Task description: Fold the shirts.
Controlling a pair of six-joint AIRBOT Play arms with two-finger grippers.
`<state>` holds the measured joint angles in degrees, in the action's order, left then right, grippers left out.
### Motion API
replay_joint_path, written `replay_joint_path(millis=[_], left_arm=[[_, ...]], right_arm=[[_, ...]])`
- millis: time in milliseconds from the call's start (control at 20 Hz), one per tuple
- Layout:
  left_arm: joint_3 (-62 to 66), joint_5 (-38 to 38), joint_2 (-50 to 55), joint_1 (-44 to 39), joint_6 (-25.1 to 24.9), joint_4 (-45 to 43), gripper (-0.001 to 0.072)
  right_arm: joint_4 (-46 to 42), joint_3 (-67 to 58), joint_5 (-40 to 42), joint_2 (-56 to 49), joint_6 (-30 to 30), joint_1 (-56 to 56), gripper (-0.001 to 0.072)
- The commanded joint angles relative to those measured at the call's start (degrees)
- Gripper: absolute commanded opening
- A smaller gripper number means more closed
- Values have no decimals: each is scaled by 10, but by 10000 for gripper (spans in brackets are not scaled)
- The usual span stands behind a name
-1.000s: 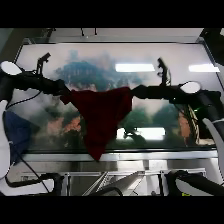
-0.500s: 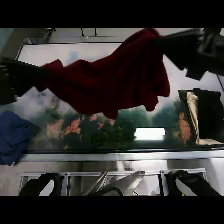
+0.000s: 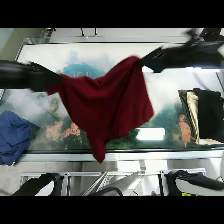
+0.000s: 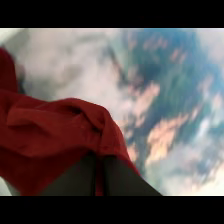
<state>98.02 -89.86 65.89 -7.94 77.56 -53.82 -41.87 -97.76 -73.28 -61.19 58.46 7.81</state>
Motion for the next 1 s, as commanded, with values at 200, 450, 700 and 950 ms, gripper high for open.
replay_joint_path(millis=[200,450,700,950], left_arm=[[-162,28,209,12,-52,-7,19],[-162,-10,275,94,-52,-7,700],[-162,40,296,196,-69,-6,700],[-163,4,335,214,-72,-4,700]], right_arm=[[-11,4,43,-273,35,-5,320],[-10,4,-11,-245,107,-89,324],[-11,135,-107,-145,135,-130,321],[-10,460,7,34,151,-28,325]])
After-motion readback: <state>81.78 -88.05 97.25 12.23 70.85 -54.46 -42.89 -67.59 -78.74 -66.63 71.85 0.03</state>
